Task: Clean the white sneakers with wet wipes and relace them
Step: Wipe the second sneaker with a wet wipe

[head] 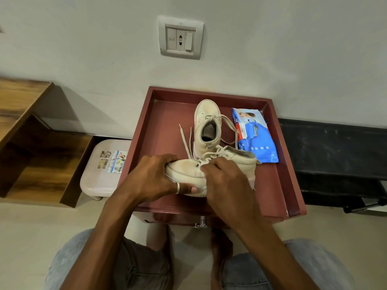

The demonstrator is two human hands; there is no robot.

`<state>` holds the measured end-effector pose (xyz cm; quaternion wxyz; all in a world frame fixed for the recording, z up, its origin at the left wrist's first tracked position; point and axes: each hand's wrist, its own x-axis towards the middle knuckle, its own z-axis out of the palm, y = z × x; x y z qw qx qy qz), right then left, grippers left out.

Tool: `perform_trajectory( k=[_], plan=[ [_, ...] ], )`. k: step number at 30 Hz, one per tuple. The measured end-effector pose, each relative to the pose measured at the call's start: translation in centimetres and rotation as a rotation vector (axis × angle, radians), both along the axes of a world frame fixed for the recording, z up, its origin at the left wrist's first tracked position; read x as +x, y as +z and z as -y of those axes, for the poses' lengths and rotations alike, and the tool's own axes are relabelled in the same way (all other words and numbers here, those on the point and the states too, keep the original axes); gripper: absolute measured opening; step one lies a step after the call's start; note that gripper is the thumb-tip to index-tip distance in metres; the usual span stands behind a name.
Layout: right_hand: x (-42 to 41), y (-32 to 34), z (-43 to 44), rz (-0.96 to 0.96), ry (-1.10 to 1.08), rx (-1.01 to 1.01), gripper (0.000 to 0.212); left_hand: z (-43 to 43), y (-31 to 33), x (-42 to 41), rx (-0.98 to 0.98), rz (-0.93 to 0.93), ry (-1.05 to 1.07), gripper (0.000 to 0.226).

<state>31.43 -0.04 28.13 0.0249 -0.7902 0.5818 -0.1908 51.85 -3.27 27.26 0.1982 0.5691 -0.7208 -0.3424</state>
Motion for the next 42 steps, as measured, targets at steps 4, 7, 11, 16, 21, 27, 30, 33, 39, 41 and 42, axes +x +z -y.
perform_trajectory(
  k=[4,7,11,16,21,27,30,33,39,41,42],
  plan=[
    [-0.7,0.2,0.4,-0.048,-0.004,0.008,0.025,-0.1,-0.1,0.2,0.023,-0.003,-0.011,0.089],
    [-3.8,0.6,1.6,-0.046,-0.17,-0.044,0.028,0.1,0.2,0.0,0.029,-0.012,0.003,0.074],
    [-2.7,0.3,1.0,-0.008,-0.165,-0.086,0.028,0.2,0.1,0.0,0.038,-0.008,0.001,0.069],
    [-0.2,-0.2,-0.1,-0.032,-0.012,-0.043,0.026,0.1,-0.1,0.3,0.063,-0.011,-0.018,0.081],
    [-4.3,-0.5,2.0,0.109,-0.256,-0.08,0.02,0.3,0.0,0.3,0.117,-0.017,-0.004,0.08],
    [-6.5,-0.9,2.5,0.108,-0.327,-0.04,0.027,0.4,0.2,1.1,0.198,-0.026,-0.055,0.089],
    [-5.5,-0.3,2.0,0.228,-0.316,-0.021,0.02,0.4,0.4,1.6,0.241,-0.05,-0.081,0.091],
    [-2.6,-0.1,0.5,0.164,-0.207,-0.04,0.018,0.3,0.4,1.7,0.257,-0.056,-0.099,0.087],
    [-3.6,-0.4,0.5,0.002,-0.196,-0.014,0.027,0.3,0.0,2.3,0.316,-0.084,-0.121,0.081],
    [-5.8,-0.8,1.5,0.116,-0.323,0.046,0.023,0.4,-0.1,2.4,0.33,-0.092,-0.121,0.081],
    [-6.7,-1.0,2.0,0.21,-0.384,0.077,0.021,0.4,-0.1,2.4,0.329,-0.09,-0.124,0.08]
  ],
)
